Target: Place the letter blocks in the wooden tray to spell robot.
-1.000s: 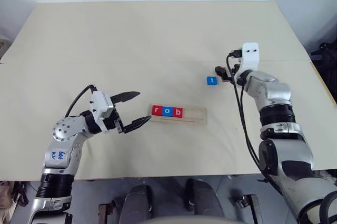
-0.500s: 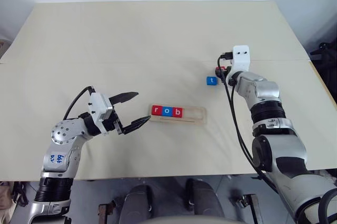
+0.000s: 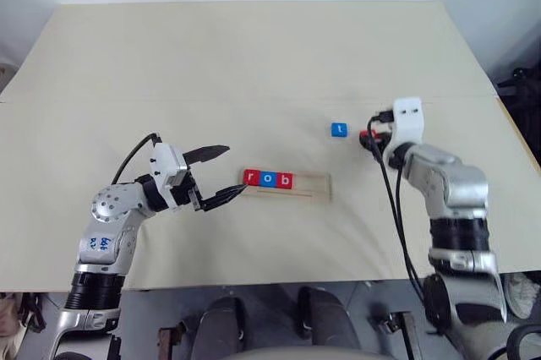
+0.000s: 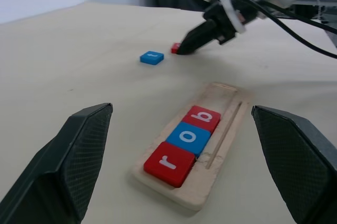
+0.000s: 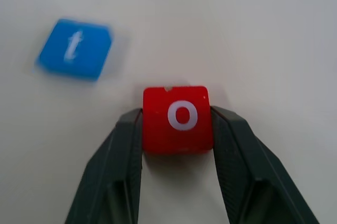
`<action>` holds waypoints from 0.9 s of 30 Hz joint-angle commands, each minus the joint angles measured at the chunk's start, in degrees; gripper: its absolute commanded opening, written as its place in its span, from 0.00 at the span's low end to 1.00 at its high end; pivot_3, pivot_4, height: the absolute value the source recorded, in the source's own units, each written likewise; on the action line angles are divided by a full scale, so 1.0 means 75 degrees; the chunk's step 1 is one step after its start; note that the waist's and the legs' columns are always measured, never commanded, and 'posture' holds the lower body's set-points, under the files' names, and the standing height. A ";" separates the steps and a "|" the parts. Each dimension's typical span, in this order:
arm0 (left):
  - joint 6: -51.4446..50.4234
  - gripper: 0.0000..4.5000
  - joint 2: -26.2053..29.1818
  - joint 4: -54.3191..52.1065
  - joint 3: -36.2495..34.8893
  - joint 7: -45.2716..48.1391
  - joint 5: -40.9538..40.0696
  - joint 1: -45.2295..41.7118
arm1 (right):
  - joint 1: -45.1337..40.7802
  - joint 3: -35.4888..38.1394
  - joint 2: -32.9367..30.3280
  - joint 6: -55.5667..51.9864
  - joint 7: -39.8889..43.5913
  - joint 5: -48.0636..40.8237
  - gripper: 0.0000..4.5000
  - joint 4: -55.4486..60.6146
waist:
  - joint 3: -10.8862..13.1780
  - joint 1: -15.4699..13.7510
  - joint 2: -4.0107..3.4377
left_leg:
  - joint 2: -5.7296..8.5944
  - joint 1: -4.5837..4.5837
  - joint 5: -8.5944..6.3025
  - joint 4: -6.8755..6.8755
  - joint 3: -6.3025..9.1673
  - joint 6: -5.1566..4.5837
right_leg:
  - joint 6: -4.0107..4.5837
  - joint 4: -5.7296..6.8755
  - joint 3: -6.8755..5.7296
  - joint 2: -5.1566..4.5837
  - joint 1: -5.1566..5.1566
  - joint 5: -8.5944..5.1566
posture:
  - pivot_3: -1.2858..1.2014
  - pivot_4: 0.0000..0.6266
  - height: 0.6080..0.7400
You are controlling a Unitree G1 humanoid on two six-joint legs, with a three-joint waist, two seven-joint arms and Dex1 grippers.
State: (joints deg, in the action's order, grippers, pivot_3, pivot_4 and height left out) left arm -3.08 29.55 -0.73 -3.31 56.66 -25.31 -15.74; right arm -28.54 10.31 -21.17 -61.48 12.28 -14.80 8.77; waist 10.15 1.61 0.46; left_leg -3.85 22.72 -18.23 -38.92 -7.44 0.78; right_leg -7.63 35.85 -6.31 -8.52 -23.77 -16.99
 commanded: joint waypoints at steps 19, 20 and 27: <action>0.0093 1.00 0.0101 0.0058 -0.0178 0.0296 -0.0022 -0.0087 | 0.1041 0.0130 -0.2756 0.0449 0.3551 -0.1203 0.92 0.1404 | 0.0001 -0.0028 0.0002 | 0.0008 0.0006 -0.0011 -0.0007 0.0015 -0.0020 | -0.0005 -0.0026 -0.0009 -0.0001 0.0013 0.0003 | 0.52 0.24 1.00; 0.0089 1.00 0.0103 0.0021 -0.0187 0.0280 -0.0030 -0.0056 | 0.1041 -0.0037 -0.3082 0.1009 0.4053 -0.1138 0.92 0.1063 | 0.0001 -0.0022 0.0003 | 0.0008 0.0006 -0.0012 -0.0005 0.0014 -0.0022 | -0.0006 -0.0029 -0.0010 -0.0001 0.0014 0.0003 | 0.52 0.24 1.00; 0.0120 1.00 0.0226 -0.0339 -0.0197 0.0446 -0.0148 0.0211 | 0.0540 -0.1536 -0.4348 0.5359 0.7379 -0.0102 0.92 -0.1800 | 0.0004 -0.0004 0.0007 | 0.0007 0.0002 -0.0010 -0.0008 0.0009 -0.0017 | -0.0009 -0.0030 -0.0012 -0.0001 0.0016 0.0005 | 0.52 0.24 1.00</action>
State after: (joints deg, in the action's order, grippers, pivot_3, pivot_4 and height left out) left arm -3.00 30.31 -0.22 -3.79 59.29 -25.50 -14.45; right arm -22.85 -0.53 -52.41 -27.67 63.38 -17.19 -1.87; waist 10.18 1.58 0.52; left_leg -3.80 22.73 -18.30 -39.02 -7.39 0.66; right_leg -7.72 35.64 -6.39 -8.53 -23.65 -16.95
